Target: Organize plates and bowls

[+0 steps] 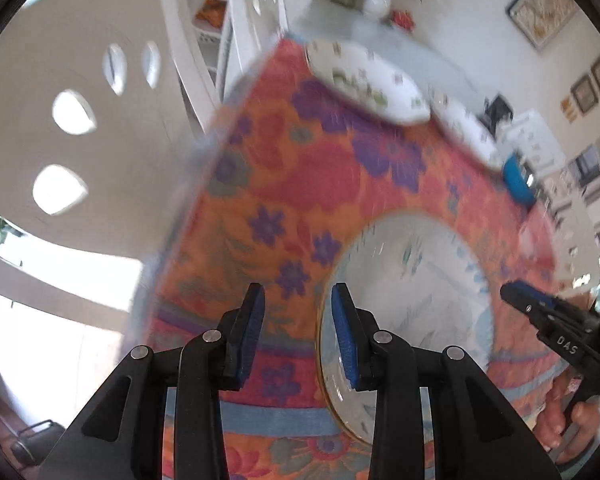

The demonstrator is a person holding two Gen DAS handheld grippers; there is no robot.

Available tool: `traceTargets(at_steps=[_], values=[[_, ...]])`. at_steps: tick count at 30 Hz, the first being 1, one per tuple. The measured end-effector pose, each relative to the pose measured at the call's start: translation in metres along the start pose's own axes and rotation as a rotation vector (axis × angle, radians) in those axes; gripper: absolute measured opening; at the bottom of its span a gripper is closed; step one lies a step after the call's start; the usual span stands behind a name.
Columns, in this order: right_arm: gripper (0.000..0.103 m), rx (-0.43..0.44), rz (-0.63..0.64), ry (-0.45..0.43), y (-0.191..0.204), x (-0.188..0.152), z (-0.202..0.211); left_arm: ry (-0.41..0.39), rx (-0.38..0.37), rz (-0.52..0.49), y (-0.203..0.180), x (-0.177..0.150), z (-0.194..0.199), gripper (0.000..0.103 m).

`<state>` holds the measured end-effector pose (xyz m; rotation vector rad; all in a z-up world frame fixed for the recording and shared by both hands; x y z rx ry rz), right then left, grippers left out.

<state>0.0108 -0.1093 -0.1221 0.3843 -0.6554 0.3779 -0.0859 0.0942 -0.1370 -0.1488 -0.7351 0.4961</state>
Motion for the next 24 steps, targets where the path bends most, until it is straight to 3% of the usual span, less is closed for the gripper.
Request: traceTargets(at_steps=[6,8,11,13,19,24], values=[[0.048,0.048,-0.033,-0.105,0.003,0.064,0.009,-0.15,-0.054,-0.021,-0.021,0.076,0.021,0.033],[0.054,0.059,-0.031,-0.147,0.008,0.087,0.009,-0.175,-0.087,-0.025,-0.034,0.1,0.017,0.033],[0.055,0.068,-0.022,-0.191,0.015,0.119,0.001,-0.19,-0.1,-0.051,-0.048,0.126,0.003,0.033],[0.055,0.065,-0.024,-0.205,0.017,0.136,-0.007,-0.193,-0.099,-0.066,-0.054,0.144,-0.012,0.035],[0.055,0.054,-0.067,-0.179,0.012,0.158,-0.059,-0.159,-0.115,-0.043,-0.052,0.18,-0.07,0.055],[0.055,0.069,-0.137,-0.081,0.004,0.161,-0.122,-0.077,-0.108,0.031,-0.037,0.191,-0.138,0.055]])
Point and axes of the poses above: each gripper's, at about its wrist camera, not at the fingertips, and z roughly against the way its jaws point, y to its left, x to its top, the point moved 10 cm from there along -z, roughly the way its jaws point, and after that the axes turned 15 degrees about -y, right-handed, at the moved point
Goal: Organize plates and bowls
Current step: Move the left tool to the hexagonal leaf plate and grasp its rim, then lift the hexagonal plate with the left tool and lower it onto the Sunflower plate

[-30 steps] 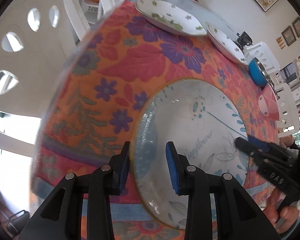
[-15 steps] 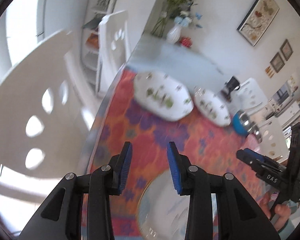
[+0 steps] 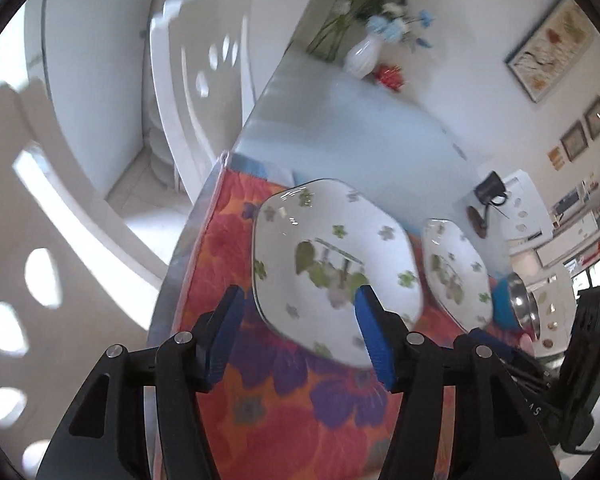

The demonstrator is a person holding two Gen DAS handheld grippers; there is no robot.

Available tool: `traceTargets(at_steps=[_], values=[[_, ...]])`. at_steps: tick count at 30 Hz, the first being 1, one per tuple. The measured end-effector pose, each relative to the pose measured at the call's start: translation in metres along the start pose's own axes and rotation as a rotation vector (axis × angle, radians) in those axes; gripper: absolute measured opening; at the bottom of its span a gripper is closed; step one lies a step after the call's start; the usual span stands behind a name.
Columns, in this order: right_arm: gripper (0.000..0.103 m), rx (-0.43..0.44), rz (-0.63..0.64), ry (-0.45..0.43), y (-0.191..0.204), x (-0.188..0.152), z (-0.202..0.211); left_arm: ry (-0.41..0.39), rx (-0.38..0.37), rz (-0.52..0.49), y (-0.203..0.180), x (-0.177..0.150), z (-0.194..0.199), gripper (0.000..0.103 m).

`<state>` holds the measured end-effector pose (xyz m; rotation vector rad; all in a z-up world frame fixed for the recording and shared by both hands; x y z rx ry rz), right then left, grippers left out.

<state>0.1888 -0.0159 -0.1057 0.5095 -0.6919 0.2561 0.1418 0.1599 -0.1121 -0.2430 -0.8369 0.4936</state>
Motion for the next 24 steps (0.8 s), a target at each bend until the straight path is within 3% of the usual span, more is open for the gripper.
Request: traceTargets(at_steps=[5,11,14,17,24], values=[[0.054,-0.003,-0.038,0.044,-0.007,0.005,-0.051,0.049,0.016,0.018,0.013,-0.004,-0.044,0.053],[0.039,0.005,-0.027,0.067,-0.004,0.005,-0.086,0.085,0.006,0.025,0.018,-0.011,-0.073,0.047],[0.029,0.0,0.008,0.056,-0.002,0.003,-0.093,0.092,-0.008,0.035,0.017,-0.011,-0.081,0.047],[0.022,-0.02,0.058,0.045,-0.004,0.003,-0.092,0.092,-0.023,0.017,0.012,-0.011,-0.086,0.036],[0.021,-0.005,0.121,0.058,0.005,-0.008,-0.064,0.075,-0.016,-0.008,0.014,-0.019,-0.056,0.033]])
Point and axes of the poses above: each gripper's, at about its wrist camera, not at the fingertips, and z roughly against the way its jaws point, y to its left, x to its top, the point moved 10 cm from there along -z, roughly the way its jaws point, and after that the axes turned 15 degrees about -y, right-handed, at the moved point
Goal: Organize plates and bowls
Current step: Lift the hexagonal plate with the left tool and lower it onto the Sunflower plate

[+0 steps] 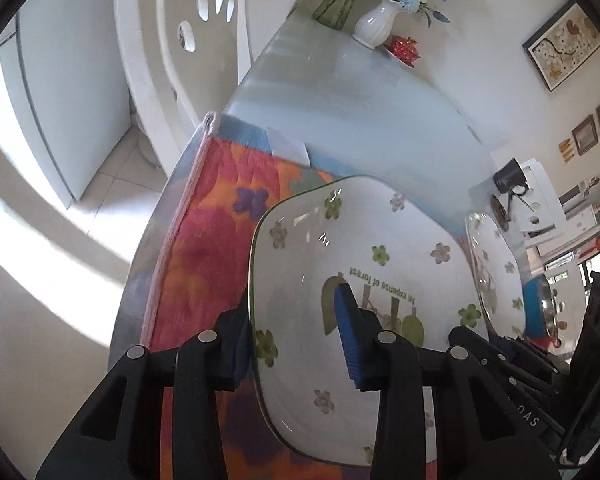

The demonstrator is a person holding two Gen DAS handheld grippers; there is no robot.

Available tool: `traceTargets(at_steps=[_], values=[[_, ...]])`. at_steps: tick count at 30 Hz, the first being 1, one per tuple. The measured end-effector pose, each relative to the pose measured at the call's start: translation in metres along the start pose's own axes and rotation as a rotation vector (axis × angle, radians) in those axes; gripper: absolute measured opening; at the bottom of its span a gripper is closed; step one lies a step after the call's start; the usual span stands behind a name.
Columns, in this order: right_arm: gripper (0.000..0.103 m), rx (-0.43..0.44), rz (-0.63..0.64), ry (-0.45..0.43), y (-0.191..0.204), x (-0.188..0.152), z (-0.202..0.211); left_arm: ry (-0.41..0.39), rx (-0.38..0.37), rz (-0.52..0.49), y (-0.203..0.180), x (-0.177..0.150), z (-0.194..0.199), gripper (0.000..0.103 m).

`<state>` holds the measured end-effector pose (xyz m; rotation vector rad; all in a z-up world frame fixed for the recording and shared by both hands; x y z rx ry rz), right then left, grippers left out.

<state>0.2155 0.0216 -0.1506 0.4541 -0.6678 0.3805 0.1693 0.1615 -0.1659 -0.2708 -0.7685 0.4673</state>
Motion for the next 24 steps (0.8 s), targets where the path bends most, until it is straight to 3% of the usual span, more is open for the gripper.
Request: traceTargets(at_steps=[6,10,14,19,24], values=[[0.022,0.038,0.018,0.054,0.012,-0.035,0.013,0.05,0.011,0.007,0.011,-0.027,0.014,0.033],[0.023,0.051,0.006,0.083,0.007,-0.037,0.001,0.044,-0.004,0.022,0.013,-0.024,0.01,0.033],[0.041,0.071,0.008,0.093,0.006,-0.025,-0.023,0.057,-0.024,-0.005,0.01,-0.017,-0.006,0.036],[0.037,0.02,0.109,0.056,0.022,-0.014,-0.019,0.031,-0.015,-0.028,0.001,-0.012,0.007,0.038],[0.034,0.029,0.032,0.038,0.025,-0.006,0.021,-0.023,-0.018,-0.018,-0.017,-0.009,0.053,0.038]])
Point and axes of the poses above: each gripper's, at about its wrist camera, not at the fingertips, and z roughly against the way its jaws point, y to its left, x to its top, the point moved 10 cm from there along -z, roughly the way its jaws point, and after that the axes turned 15 degrees about -y, right-handed, at the moved point
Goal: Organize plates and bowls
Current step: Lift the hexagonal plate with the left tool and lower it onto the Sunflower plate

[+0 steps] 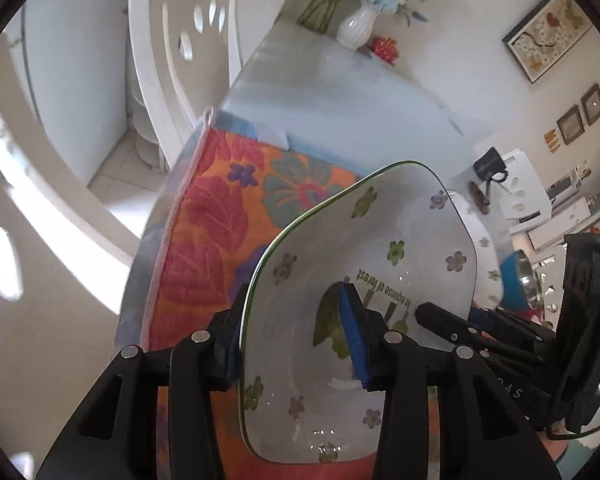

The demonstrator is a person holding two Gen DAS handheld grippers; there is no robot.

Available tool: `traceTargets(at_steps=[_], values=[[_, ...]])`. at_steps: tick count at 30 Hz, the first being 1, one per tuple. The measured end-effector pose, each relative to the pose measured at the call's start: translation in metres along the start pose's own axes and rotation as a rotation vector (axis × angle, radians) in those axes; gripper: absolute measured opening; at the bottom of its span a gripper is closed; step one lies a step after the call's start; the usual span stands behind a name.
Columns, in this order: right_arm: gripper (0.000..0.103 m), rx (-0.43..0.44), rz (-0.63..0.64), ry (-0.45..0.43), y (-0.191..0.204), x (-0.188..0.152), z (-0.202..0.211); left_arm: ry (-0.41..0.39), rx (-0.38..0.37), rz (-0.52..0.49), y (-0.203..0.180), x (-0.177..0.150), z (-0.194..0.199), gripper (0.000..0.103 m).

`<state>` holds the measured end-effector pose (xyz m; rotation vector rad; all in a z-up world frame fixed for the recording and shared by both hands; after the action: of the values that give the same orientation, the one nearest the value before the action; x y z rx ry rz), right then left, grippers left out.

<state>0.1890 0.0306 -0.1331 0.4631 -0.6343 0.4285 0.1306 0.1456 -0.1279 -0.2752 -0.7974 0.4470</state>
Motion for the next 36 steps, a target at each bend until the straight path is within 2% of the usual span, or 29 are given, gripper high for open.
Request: traceTargets(at_steps=[5,9,16,20,27,31,36], values=[[0.034,-0.055,-0.003,-0.036,0.009,0.005,0.05,-0.062,-0.019,0.053,-0.02,0.002,0.05,0.038],[0.034,-0.06,-0.028,-0.048,0.015,-0.005,0.088,-0.095,-0.015,0.076,-0.037,-0.009,0.087,0.038],[0.034,-0.073,-0.073,-0.024,0.026,-0.054,0.139,-0.095,-0.035,0.091,-0.05,-0.049,0.132,0.038],[0.034,-0.081,-0.081,0.022,0.027,-0.094,0.151,-0.061,-0.035,0.086,-0.051,-0.08,0.14,0.038],[0.034,-0.129,-0.082,0.082,0.014,-0.154,0.16,0.031,-0.029,0.088,-0.049,-0.139,0.133,0.038],[0.034,-0.152,-0.079,0.108,0.004,-0.174,0.16,0.08,-0.022,0.078,-0.05,-0.166,0.126,0.038],[0.034,-0.179,-0.07,0.126,-0.004,-0.188,0.16,0.11,-0.019,0.081,-0.052,-0.183,0.123,0.038]])
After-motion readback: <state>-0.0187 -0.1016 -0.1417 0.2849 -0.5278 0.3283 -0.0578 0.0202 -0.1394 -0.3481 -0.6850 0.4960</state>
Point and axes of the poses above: each gripper's, at about its wrist camera, not at the fingertips, and z roughly against the way its jaws point, y to its left, x to its top, the point moved 10 cm from there along -z, roughly the way its jaws point, and after that the axes turned 15 degrees about -y, right-handed, at the moved point
